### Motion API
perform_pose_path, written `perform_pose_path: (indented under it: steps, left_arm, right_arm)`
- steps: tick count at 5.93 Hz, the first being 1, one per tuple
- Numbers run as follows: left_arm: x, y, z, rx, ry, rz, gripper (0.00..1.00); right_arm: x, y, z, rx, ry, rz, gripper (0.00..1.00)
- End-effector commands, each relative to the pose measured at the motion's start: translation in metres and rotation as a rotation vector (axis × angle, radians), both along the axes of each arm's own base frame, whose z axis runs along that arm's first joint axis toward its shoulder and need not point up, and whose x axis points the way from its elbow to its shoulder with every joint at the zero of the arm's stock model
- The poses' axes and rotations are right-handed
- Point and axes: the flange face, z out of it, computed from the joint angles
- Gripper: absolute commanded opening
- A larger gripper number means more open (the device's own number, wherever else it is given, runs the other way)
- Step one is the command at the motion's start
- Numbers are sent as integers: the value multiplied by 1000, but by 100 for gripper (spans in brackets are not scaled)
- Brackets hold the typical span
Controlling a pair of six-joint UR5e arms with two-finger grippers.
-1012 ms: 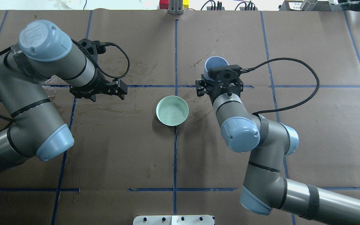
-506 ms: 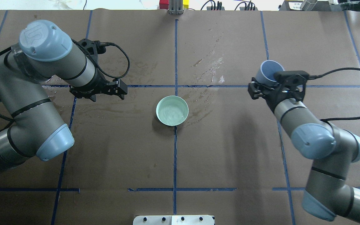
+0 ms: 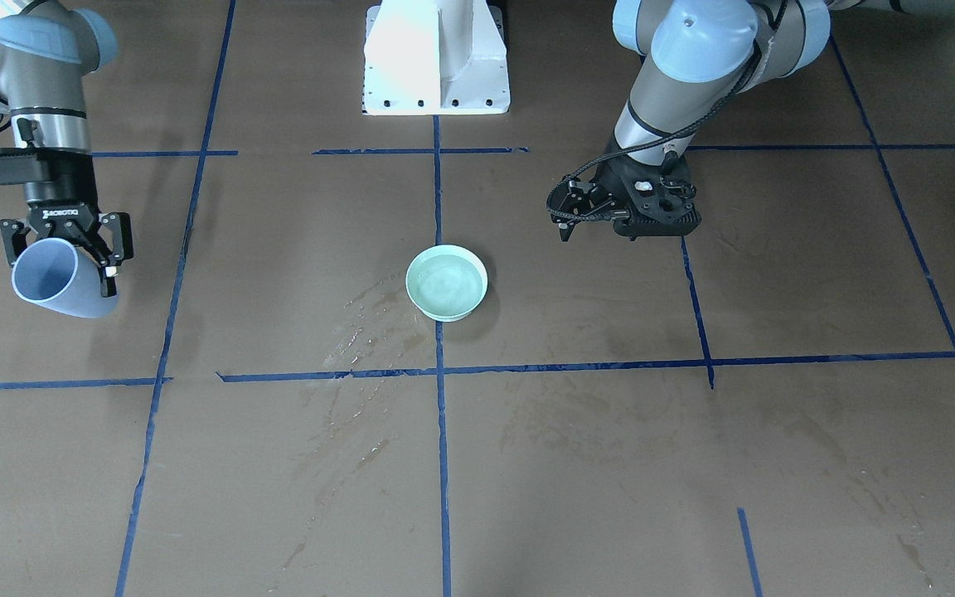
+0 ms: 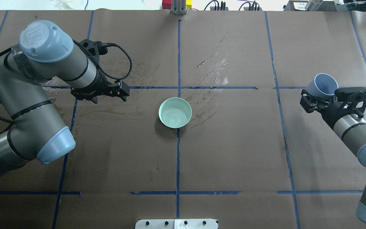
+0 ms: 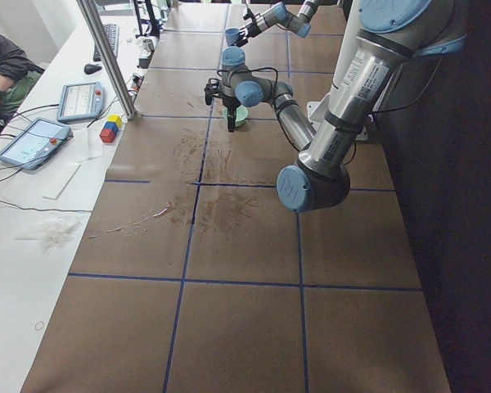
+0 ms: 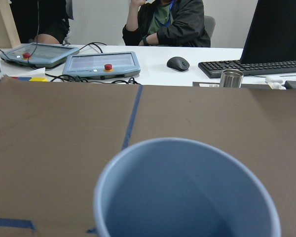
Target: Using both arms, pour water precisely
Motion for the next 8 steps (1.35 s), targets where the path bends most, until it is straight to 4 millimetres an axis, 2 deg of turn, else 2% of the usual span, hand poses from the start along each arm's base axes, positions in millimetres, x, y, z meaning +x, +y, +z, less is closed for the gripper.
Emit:
perform_pose_path:
  steps: [1,3,4,5,6,8]
  left_arm:
    - [0,1,0,0,0,1,100]
    - [1,0,1,-1,-1,1,100]
    - [1,0,0,0,0,1,100]
    - [1,0,0,0,0,1,100]
    - [1,0,-1,1,1,1,100]
    - [0,1,-1,1,1,1,100]
  right_arm:
    - [17,5,77,27,46,-10,0]
    - [29,7,112,14,90,7,0]
    - [33,5,115,16,107,12,2]
    - [34,3,114,21,110,22,16]
    - [33,0,111,24,103,27,98]
    - [35,-1,110,26,99,30,100]
